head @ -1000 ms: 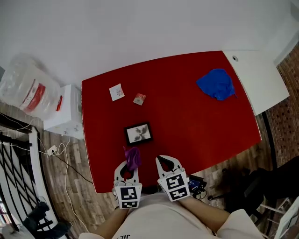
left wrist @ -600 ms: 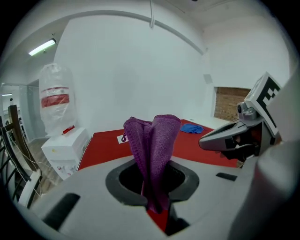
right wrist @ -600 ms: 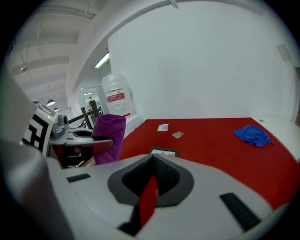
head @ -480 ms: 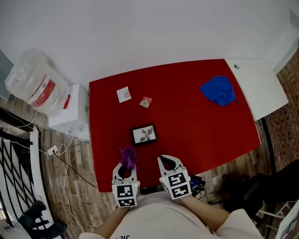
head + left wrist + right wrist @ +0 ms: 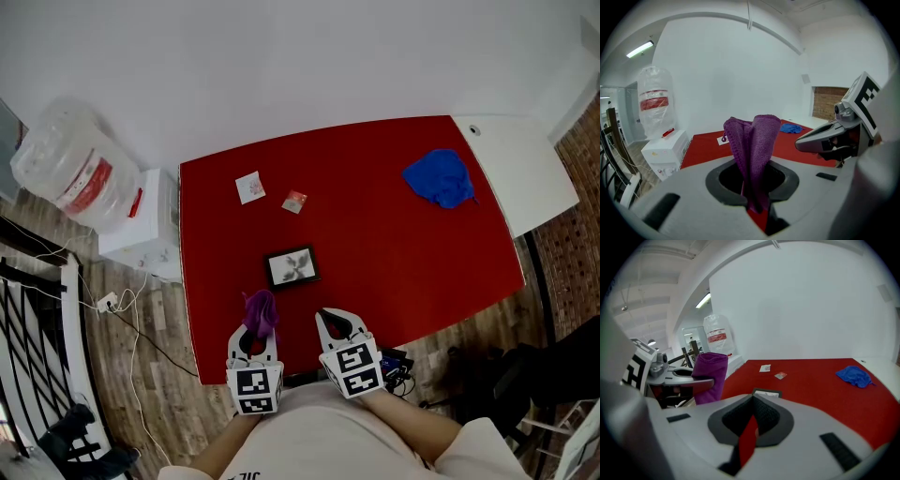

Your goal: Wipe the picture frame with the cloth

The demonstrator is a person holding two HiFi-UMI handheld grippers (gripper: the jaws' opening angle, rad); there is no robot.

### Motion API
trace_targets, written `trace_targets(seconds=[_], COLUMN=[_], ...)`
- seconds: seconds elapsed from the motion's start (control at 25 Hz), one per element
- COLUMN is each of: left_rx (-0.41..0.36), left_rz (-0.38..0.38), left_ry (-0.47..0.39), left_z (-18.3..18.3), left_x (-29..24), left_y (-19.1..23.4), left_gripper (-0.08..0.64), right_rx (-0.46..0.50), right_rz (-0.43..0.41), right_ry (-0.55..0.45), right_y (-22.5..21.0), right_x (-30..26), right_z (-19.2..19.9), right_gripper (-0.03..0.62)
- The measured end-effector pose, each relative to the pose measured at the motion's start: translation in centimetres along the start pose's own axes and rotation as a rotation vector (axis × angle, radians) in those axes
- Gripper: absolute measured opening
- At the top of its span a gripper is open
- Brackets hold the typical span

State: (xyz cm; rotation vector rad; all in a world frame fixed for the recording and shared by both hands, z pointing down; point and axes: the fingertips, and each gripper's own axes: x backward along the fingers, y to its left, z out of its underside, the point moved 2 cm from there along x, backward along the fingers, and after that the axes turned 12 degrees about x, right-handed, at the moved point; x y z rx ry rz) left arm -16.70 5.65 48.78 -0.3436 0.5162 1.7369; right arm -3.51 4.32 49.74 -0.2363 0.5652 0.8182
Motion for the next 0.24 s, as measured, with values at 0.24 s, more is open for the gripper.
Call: trace_targets(seconds=[0.24], left_rx=[-0.012], left_rz=[-0.007], left_ry=[0.012], left_z=[0.41], left_x=[0.06], left_y=[-0.10], left_gripper=[0.061], right_rx=[0.002], right_rz=[0.001], right_ry=[-0.005], right_y=[0.03], right_x=[0.29], right_z=[-0.08], right_gripper=[0.003])
